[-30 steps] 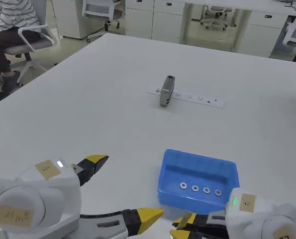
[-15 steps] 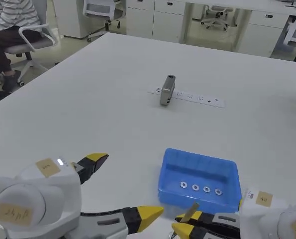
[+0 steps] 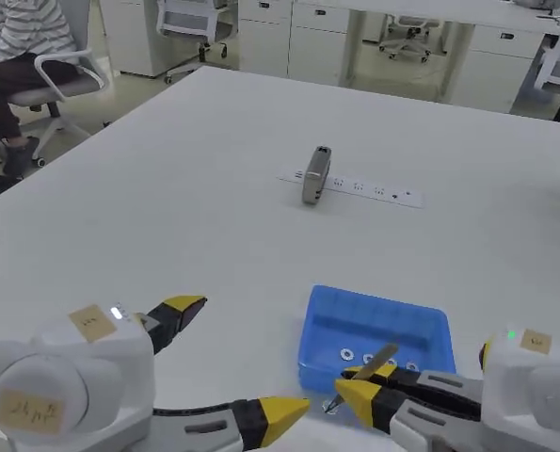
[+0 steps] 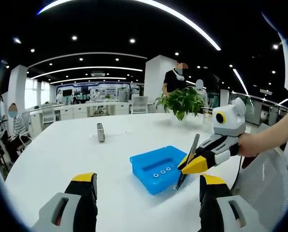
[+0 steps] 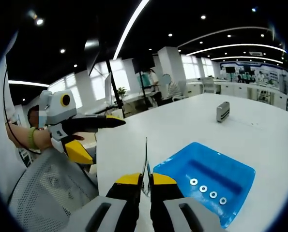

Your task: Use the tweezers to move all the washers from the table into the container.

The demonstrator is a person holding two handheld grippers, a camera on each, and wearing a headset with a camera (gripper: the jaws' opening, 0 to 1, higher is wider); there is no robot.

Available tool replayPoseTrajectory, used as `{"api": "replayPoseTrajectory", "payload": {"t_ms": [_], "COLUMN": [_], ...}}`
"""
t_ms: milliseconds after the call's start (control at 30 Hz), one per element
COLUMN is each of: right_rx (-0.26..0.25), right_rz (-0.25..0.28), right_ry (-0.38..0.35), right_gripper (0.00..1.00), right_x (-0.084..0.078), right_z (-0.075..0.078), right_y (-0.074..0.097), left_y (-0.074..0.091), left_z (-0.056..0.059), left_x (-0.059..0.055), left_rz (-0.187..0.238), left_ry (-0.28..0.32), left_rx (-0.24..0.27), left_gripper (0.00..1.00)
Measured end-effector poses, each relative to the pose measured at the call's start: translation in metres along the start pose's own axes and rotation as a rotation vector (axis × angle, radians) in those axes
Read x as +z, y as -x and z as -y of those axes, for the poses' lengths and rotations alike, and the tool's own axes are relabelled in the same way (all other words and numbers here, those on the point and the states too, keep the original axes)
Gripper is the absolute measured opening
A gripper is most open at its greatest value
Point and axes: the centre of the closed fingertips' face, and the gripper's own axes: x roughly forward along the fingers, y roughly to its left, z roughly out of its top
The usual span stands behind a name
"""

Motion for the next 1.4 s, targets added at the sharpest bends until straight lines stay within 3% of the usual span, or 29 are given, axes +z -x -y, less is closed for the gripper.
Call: {"api": "replayPoseTrajectory", "payload": {"t_ms": [500, 900, 1400], "right_rx": [-0.038, -0.091, -0.088], "right_rz": [0.064, 0.025, -0.044], "right_ry": [-0.041, -0.102, -0.047], "right_gripper": [0.03, 0.03, 0.03], "right_x": [0.028, 0.019, 0.008], "right_z": [0.032, 0.065, 0.072], "right_y": [-0.006, -0.025, -0.048], "left_y": [0.0, 0.001, 0.001], "left_z": [0.0, -0.003, -0.004], "left_x": [0.001, 0.001, 0.001], "left_rz": [0.002, 0.008, 0.008], "left_ry": [-0.001, 0.007, 0.017], "left_rx": [-0.002, 0.008, 0.012], "left_gripper": [0.89, 0.89, 0.89]}}
